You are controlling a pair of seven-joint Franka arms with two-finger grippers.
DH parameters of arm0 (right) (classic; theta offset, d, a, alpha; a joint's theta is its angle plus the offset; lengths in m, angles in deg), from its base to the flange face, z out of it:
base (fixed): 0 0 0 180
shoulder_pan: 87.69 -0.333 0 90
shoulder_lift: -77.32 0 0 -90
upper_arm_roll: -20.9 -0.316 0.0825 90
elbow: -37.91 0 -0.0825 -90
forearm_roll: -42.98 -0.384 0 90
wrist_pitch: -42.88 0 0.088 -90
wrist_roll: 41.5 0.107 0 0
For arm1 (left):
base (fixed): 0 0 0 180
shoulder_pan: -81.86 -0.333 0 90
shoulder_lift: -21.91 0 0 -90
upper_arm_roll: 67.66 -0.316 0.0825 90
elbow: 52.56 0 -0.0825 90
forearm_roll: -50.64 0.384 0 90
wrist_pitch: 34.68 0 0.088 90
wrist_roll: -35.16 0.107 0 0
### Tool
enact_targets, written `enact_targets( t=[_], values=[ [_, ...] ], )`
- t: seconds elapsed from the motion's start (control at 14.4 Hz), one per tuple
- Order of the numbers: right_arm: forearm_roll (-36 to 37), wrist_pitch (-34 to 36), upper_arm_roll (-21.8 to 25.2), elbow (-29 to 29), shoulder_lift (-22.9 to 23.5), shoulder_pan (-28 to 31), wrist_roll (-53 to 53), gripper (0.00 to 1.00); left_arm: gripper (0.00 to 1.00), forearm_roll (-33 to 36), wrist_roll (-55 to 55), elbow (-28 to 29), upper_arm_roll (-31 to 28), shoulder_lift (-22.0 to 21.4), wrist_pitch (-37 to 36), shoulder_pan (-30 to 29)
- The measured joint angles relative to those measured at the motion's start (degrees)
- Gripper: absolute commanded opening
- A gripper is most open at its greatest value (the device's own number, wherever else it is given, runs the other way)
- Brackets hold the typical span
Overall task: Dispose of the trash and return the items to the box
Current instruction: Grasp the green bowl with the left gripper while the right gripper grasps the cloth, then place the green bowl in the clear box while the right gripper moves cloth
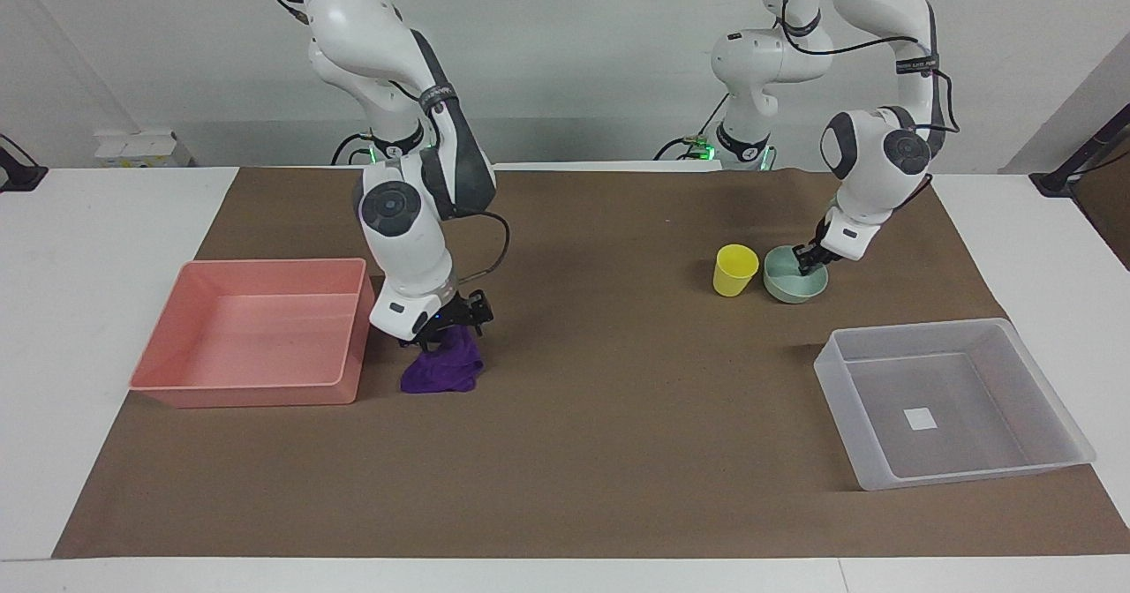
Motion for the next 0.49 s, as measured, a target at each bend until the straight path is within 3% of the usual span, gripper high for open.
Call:
enact_targets(
  t=[0.14,0.21,0.35,0.49],
  values=[
    [0.00,-2.30,0.04,2.11,0.92,-0.04,0.00,0.33,0.00,0.03,0.96,-7.69,-0.08,1.02,-10.29,-0.03],
    [0.00,-2.31,0.11,2.57,0.94,0.04,0.00,0.21,0.00,0.04,1.21,-12.04,-0.17,1.26,-15.54,-0.04],
    [0.00,-2.20,0.23,2.67,0.83,0.13,0.00,0.05,0.00,0.06,1.38,-20.73,-0.51,1.38,-24.95,-0.13],
    [0.00,-1.96,0.22,2.66,0.63,0.13,0.00,0.00,0.00,-0.43,1.40,-29.23,-0.90,2.73,-30.13,-1.02]
  ],
)
